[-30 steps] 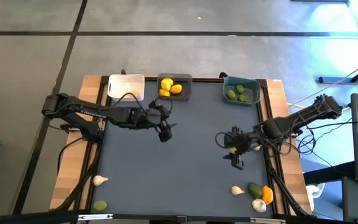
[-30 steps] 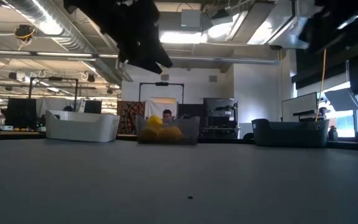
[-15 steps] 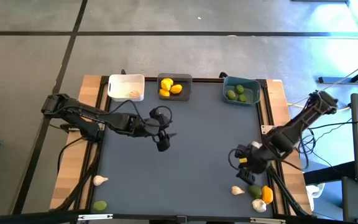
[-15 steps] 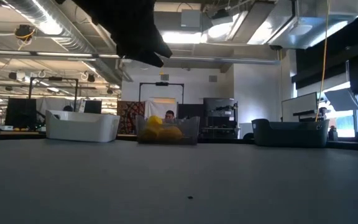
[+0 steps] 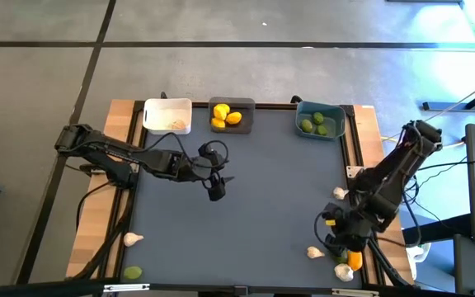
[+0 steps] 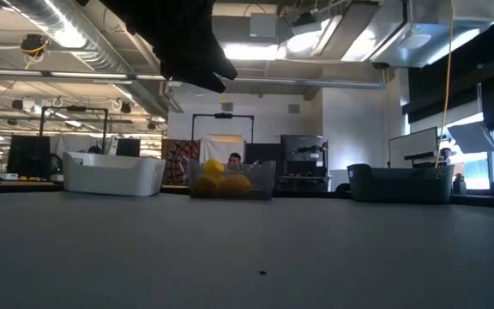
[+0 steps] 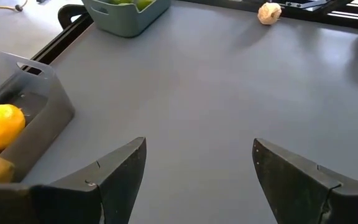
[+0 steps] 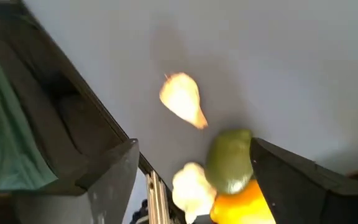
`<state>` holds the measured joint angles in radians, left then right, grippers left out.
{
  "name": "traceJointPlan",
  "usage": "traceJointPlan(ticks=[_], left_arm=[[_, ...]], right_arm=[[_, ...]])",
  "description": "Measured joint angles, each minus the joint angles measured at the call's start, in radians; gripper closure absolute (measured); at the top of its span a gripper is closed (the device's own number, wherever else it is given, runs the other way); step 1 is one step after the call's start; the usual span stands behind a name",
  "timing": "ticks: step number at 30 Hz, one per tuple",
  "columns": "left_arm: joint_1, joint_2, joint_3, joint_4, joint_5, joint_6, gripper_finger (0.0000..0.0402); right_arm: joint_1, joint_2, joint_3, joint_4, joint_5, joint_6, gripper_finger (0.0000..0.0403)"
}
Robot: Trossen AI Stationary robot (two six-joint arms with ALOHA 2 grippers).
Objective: Sort produce into baskets
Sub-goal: Put the lime into the blue bin
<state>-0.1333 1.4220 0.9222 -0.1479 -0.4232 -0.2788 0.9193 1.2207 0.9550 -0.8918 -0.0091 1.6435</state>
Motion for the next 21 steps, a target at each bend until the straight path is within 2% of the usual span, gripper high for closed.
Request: traceJointPlan(ticks=[9, 21], left_arm=[[0.0, 0.0, 0.0, 0.0, 0.0, -0.001, 0.0112], [0.0, 0.0, 0.0, 0.0, 0.0, -0.003, 0.0112]], right_arm=[[0.079, 0.126, 0.0, -0.002, -0.084, 0.113, 0.0095], [0.096, 0.285, 0.0, 0.0, -0.194, 0.109, 0.0104]])
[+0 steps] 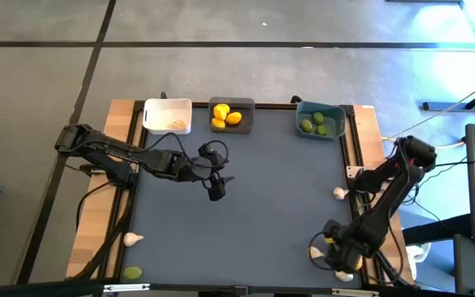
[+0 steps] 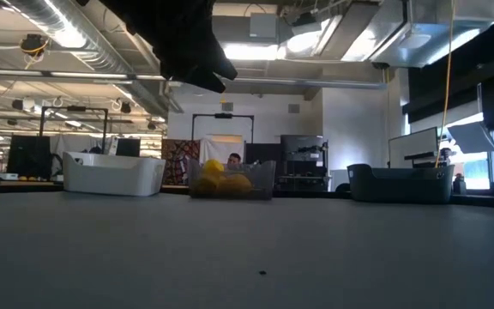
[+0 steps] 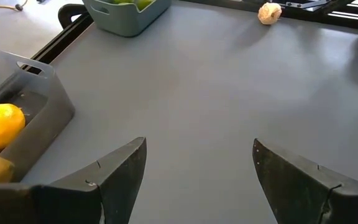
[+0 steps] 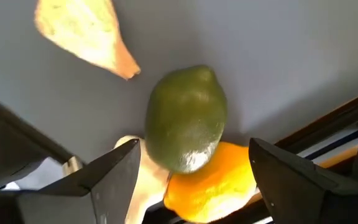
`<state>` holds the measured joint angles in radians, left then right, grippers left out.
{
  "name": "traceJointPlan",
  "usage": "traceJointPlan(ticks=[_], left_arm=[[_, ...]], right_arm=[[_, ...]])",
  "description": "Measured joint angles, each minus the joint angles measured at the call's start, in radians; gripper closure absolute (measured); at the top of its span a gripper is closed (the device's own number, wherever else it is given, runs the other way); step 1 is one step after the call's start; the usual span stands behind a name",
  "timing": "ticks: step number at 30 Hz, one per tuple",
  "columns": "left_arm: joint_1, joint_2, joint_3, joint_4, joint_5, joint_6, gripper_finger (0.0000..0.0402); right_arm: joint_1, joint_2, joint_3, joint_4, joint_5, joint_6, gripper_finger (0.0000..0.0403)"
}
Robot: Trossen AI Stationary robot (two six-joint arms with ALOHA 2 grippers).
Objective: Sort produce into baskets
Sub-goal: Put the lime into the blue bin
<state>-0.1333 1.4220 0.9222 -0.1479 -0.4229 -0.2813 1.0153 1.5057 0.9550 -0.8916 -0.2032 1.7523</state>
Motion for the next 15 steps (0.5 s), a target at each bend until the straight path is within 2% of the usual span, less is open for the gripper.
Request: traceJointPlan(ticks=[15], left_arm=[[0.0, 0.0, 0.0, 0.0, 0.0, 0.0, 0.0112]], right_arm=[[0.0, 0.09, 0.0, 0.033, 0.0, -0.034, 0.0104]])
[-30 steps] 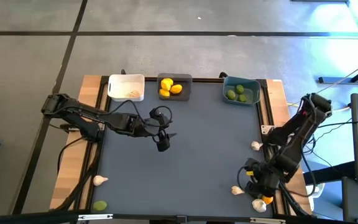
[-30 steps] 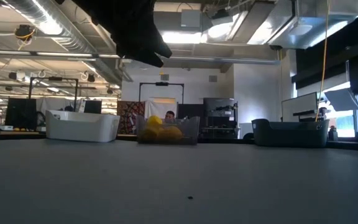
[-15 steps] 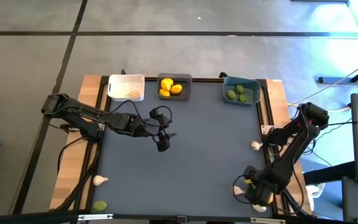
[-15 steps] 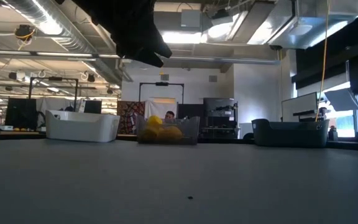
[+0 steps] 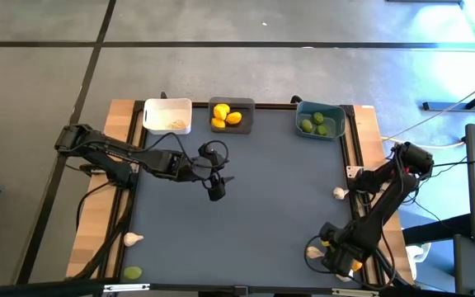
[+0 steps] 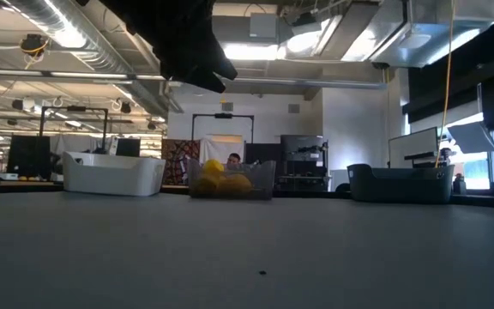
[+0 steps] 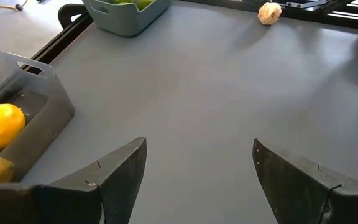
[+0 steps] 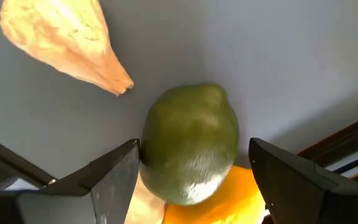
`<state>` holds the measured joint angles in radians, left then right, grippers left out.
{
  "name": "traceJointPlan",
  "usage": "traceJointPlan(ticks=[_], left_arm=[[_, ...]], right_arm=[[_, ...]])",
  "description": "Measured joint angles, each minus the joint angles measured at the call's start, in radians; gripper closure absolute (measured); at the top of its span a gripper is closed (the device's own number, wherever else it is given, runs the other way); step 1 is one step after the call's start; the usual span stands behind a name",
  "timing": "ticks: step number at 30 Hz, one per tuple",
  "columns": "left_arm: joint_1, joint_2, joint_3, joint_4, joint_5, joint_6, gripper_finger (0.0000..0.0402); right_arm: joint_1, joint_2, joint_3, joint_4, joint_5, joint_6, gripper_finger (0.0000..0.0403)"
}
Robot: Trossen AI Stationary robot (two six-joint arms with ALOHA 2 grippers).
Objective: Sort produce into baskets
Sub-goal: Put the lime into the blue bin
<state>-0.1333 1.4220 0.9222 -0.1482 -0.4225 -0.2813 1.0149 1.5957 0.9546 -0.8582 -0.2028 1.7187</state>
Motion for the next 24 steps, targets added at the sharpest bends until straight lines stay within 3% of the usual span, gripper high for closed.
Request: traceJointPlan(ticks=[7, 17, 24], left_arm=[[0.0, 0.0, 0.0, 0.0, 0.0, 0.0, 0.0112], [0.0, 0.0, 0.0, 0.0, 0.0, 0.0, 0.0112], [0.0, 0.0, 0.0, 0.0, 0.0, 0.0, 0.0112]], right_arm=[[0.0, 0.014, 0.0, -0.002, 0.01, -0.018, 0.0108], [-0.001, 0.013, 0.0, -0.005, 0.052, -0.048, 0.0201], [-0.001, 0.01, 0.0, -0.005, 0.076, -0.078, 0.021]])
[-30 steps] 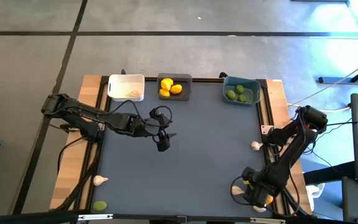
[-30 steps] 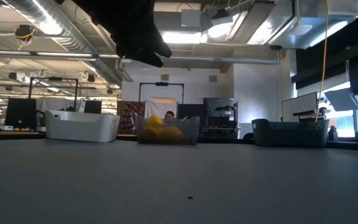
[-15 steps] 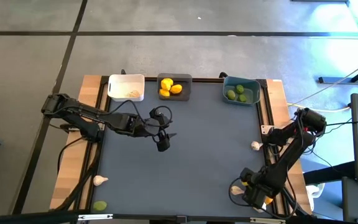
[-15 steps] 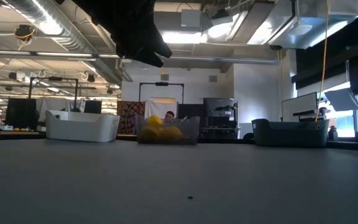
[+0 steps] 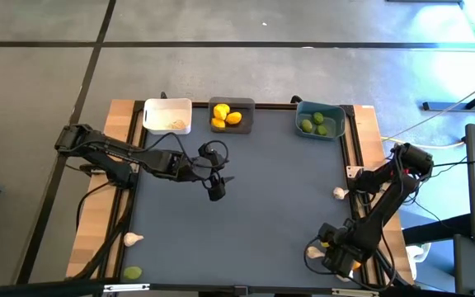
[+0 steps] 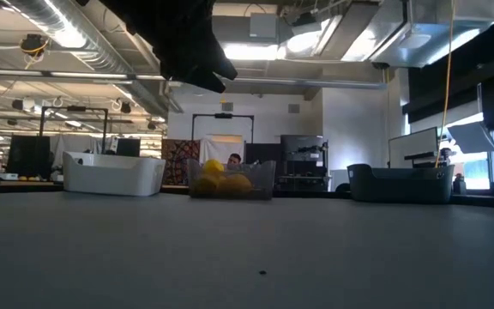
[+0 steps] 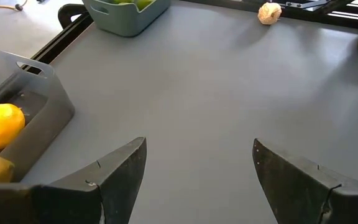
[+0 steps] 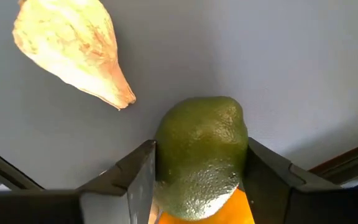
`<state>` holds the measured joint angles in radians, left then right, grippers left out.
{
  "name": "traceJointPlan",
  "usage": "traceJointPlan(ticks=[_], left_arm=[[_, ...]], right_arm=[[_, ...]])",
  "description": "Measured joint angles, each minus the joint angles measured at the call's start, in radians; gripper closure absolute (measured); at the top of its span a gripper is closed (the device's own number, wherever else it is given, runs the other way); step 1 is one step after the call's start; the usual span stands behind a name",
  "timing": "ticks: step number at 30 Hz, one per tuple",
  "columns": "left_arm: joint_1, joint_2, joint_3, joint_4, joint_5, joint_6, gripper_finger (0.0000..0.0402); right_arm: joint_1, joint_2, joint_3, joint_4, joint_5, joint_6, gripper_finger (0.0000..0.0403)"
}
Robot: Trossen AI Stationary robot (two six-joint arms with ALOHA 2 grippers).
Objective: Sort produce into baskets
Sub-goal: Put the lime into the blue bin
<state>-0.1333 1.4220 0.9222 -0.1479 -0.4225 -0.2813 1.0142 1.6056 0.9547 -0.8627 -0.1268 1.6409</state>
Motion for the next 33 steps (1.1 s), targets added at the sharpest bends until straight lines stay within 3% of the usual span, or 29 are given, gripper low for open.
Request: traceJointPlan(ticks=[7, 15, 33], left_arm=[[0.0, 0.0, 0.0, 0.0, 0.0, 0.0, 0.0112], [0.0, 0.0, 0.0, 0.0, 0.0, 0.0, 0.0112], [0.0, 0.0, 0.0, 0.001, 0.0, -0.036, 0.0112]], right_arm=[[0.0, -0.039, -0.001, -0.01, 0.031, -0.001, 0.0213], [-0.038, -0.131, -0.001, -0.091, 0.179, -0.004, 0.0211], [-0.315, -0.24, 0.0, -0.304, 0.437, -0.258, 0.0209]])
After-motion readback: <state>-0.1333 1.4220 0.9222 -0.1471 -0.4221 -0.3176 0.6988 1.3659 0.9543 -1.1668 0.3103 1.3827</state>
